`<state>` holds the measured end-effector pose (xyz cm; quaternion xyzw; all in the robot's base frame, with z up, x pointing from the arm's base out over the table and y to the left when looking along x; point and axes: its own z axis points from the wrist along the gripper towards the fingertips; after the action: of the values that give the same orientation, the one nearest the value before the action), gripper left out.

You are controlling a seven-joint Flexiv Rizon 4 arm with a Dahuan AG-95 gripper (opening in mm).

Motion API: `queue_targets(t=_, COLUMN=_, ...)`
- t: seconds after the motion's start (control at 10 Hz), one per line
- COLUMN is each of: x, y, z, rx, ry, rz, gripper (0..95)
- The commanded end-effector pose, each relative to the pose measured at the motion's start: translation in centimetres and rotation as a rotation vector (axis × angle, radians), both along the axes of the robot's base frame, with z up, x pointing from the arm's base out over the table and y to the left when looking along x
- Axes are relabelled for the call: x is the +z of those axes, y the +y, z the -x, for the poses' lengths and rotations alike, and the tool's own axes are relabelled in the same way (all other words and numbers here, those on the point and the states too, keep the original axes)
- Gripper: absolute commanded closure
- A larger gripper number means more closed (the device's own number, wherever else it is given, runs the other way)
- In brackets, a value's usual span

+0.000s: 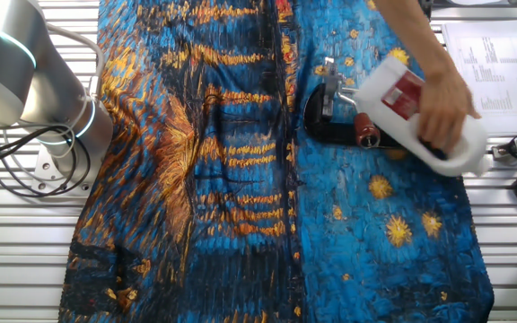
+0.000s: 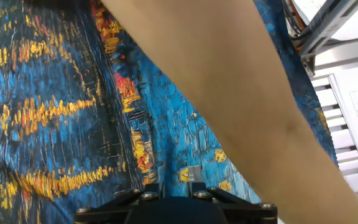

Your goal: Push down the lever

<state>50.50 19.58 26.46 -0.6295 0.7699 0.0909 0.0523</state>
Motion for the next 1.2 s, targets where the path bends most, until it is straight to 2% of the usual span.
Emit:
queue_targets(t=0.1, x=-0.02, y=-0.05, z=0.07, rx=-0.018, ry=0.0, rz=0.0, gripper=76.0)
queue_targets(t=0.8, x=-0.07, y=-0.26, z=0.26, rx=-0.076, ry=0.013, rz=0.006, gripper=76.0)
queue_targets(t=1.2, x=-0.07, y=-0.28, z=0.24, rx=-0.099, ry=0.017, rz=-0.004, gripper=76.0)
